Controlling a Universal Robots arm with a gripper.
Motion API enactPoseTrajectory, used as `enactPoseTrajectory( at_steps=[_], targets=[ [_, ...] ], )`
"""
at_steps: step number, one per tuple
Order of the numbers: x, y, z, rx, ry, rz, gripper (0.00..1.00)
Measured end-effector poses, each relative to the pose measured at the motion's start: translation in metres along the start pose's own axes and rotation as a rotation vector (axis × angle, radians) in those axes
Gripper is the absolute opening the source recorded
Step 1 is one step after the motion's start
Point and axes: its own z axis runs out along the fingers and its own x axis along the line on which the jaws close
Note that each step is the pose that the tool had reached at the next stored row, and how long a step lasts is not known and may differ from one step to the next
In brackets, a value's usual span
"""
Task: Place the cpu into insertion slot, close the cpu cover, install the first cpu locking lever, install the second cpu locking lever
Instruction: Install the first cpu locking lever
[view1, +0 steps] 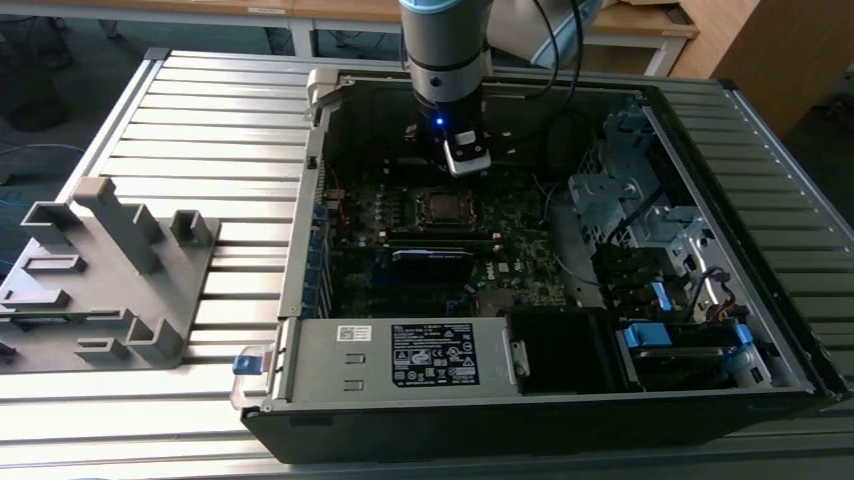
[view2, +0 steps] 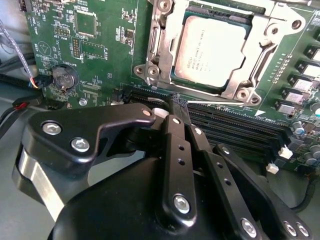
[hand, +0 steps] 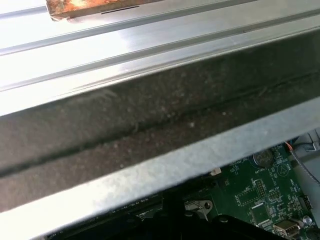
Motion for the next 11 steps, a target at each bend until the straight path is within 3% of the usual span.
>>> enactPoseTrajectory(
  at_steps=[3,7,11],
  targets=[
    [0.0002,0.0,0.0,-0.0018,0.0005,0.0,0.11],
    [0.0008,-0.0002,-0.0001,-0.0104,0.003,0.002,0.11],
    [0.0011,-0.0003,-0.0002,-0.0115,0.0032,0.002,0.11]
  ],
)
